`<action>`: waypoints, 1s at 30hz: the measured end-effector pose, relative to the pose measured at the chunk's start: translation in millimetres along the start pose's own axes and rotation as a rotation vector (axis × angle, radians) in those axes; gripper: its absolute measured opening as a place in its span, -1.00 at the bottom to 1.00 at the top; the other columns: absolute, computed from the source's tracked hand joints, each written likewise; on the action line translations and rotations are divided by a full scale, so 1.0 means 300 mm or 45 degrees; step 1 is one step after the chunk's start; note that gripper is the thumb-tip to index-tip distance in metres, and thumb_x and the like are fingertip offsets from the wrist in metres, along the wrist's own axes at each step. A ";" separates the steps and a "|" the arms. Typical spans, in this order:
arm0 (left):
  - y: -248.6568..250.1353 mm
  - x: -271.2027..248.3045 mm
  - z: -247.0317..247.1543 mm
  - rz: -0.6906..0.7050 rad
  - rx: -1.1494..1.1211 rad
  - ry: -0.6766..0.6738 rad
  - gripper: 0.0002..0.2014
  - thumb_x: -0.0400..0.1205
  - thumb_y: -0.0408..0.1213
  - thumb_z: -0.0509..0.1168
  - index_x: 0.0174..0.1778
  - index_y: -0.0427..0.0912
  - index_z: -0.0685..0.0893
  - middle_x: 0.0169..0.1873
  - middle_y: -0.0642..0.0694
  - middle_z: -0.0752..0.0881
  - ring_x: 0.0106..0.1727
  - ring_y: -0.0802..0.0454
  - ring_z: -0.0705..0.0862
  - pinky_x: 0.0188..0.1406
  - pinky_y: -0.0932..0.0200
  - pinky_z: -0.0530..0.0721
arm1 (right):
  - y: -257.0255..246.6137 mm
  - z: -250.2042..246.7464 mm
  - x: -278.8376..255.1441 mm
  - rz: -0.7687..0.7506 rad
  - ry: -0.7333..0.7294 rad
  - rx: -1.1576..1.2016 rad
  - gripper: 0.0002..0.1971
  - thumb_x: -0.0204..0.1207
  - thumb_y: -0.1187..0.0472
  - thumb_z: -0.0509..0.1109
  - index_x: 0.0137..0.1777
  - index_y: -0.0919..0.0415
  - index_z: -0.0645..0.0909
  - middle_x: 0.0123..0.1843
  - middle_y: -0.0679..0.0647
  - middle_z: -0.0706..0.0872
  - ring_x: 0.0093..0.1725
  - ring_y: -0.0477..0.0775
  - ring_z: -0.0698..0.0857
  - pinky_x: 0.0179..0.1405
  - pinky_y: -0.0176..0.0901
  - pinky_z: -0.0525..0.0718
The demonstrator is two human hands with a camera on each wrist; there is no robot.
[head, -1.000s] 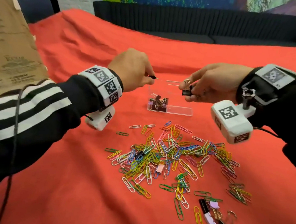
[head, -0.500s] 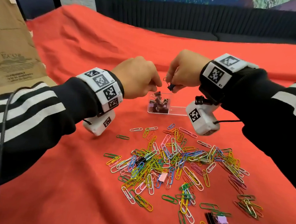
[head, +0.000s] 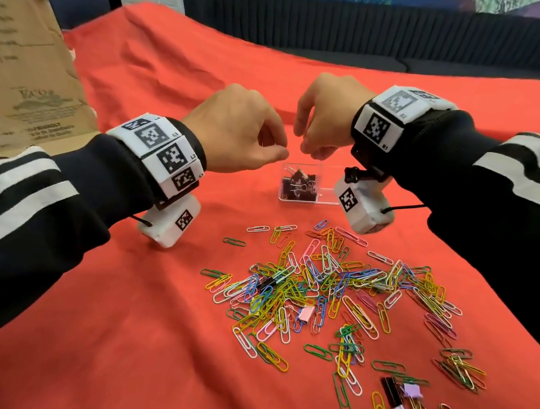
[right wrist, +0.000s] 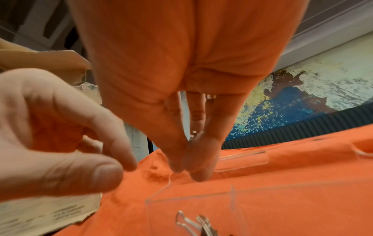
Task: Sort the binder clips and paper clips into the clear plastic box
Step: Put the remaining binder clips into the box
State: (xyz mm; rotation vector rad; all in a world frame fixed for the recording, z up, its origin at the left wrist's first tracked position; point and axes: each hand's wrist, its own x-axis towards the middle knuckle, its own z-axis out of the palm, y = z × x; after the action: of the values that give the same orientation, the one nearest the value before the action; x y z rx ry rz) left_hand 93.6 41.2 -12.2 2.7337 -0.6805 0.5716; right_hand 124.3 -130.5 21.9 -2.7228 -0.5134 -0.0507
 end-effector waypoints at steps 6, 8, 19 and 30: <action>0.053 -0.041 -0.033 0.101 -0.025 -0.185 -0.87 0.49 0.00 0.50 -0.16 0.06 0.87 -0.41 0.19 0.77 -0.32 0.31 0.73 -0.20 0.23 0.70 | 0.016 -0.036 -0.049 -0.020 0.146 0.183 -0.90 0.39 0.27 0.64 -0.13 0.14 0.81 -0.26 0.09 0.89 -0.41 -0.05 0.87 -0.18 -0.13 0.88; 0.077 -0.059 -0.040 0.128 -0.032 -0.240 -0.89 0.49 -0.01 0.50 -0.16 0.09 0.86 -0.42 0.20 0.76 -0.33 0.32 0.73 -0.25 0.31 0.64 | 0.028 -0.060 -0.087 -0.035 0.220 0.211 -0.95 0.42 0.26 0.60 -0.16 0.14 0.80 -0.26 0.11 0.89 -0.38 -0.02 0.88 -0.16 -0.12 0.88; 0.286 -0.219 -0.003 0.358 0.137 -0.922 -0.58 0.33 0.31 0.53 -0.21 0.03 0.75 -0.40 0.19 0.76 -0.37 0.30 0.69 -0.38 0.40 0.56 | 0.147 -0.010 -0.558 -0.362 -0.654 -0.055 -0.90 0.42 0.28 0.59 -0.23 0.04 0.79 -0.37 -0.16 0.82 -0.46 -0.20 0.71 -0.47 -0.53 0.53; 0.266 -0.225 0.022 0.198 0.180 -1.041 -0.79 0.40 -0.08 0.62 -0.24 0.08 0.69 -0.47 0.44 0.70 -0.41 0.49 0.63 -0.42 0.58 0.46 | 0.176 0.071 -0.711 -0.438 -0.710 -0.254 -0.73 0.31 0.14 0.56 -0.03 -0.12 0.64 -0.14 -0.07 0.76 -0.27 -0.17 0.66 -0.31 -0.20 0.64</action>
State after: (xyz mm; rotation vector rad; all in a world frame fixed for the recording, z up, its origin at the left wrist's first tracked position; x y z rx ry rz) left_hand 1.3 -2.9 -34.8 3.0191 -1.0542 -0.5462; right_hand -56.6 -242.1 -38.1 -2.7869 -1.1836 0.6122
